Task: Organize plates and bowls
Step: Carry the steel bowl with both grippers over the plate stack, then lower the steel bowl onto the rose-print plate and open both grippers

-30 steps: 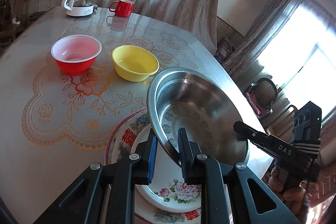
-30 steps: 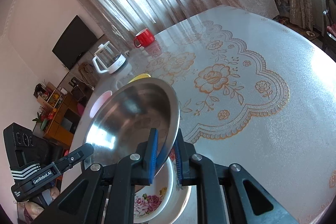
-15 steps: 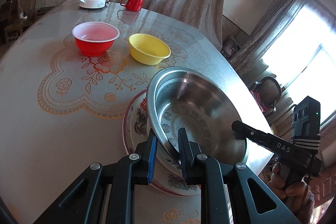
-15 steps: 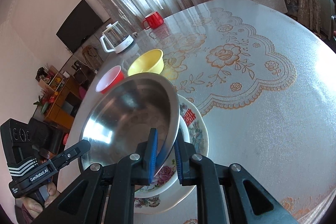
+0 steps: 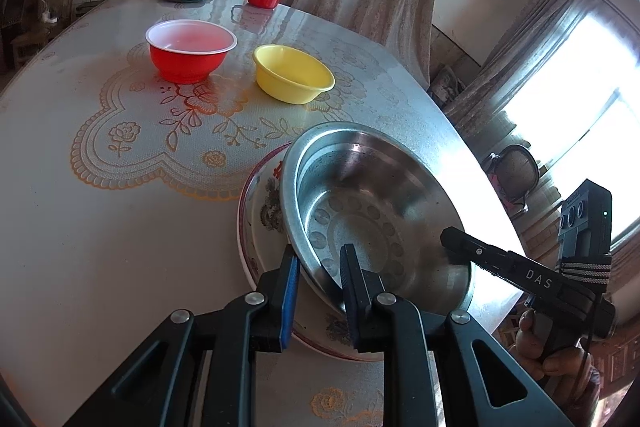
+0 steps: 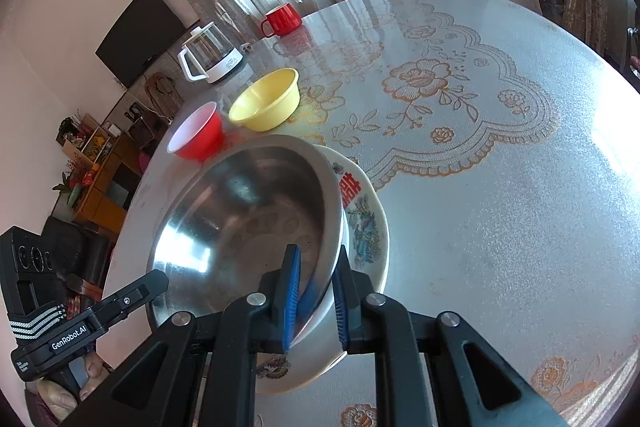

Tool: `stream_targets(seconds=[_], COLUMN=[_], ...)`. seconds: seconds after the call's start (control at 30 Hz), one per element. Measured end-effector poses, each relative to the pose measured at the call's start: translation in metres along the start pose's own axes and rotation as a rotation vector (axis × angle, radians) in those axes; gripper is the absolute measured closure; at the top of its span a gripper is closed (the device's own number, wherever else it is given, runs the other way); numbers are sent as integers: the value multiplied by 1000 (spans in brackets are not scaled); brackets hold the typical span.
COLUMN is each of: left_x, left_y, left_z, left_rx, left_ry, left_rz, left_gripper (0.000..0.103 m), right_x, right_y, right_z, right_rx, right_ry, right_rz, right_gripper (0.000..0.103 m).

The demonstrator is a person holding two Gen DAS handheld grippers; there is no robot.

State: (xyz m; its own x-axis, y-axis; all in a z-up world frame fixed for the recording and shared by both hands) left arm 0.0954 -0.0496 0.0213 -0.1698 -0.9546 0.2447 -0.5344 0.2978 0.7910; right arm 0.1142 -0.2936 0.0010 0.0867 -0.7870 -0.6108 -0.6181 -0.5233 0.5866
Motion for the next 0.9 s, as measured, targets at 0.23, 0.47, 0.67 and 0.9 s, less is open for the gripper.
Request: stream_targets(seconds=[0.23, 0.47, 0.67, 0.9], left_x=[1, 0, 0, -2], left_y=[1, 5, 8, 10], left_z=[1, 3, 5, 6], left_rx=[12, 29, 45, 50], left_ry=[-17, -24, -30, -18], left_rz=[-21, -36, -48, -38], left_gripper=[82, 81, 80, 80], right_x=[-2, -7, -9, -11], right_y=[-2, -4, -4, -2], right_z=[1, 2, 4, 6], right_rx=[-9, -10, -6, -1], right_ry=[16, 56, 75, 77], right_rz=[12, 47, 63, 69], right_gripper=[87, 86, 85, 84])
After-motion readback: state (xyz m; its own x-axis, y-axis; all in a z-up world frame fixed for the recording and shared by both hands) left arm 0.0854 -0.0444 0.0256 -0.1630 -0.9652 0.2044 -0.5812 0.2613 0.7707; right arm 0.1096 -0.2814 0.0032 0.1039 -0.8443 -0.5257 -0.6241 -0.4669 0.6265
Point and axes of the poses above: each gripper's, at about its wrist camera, not at the fingertips, and y roughly against the way its jaws point, x to its right, z to its underside, the point moved 2 cm from there along -y, roughly the way its jaws point, and after that the axes turned 14 degrees about -z, right-handed, at the moved point
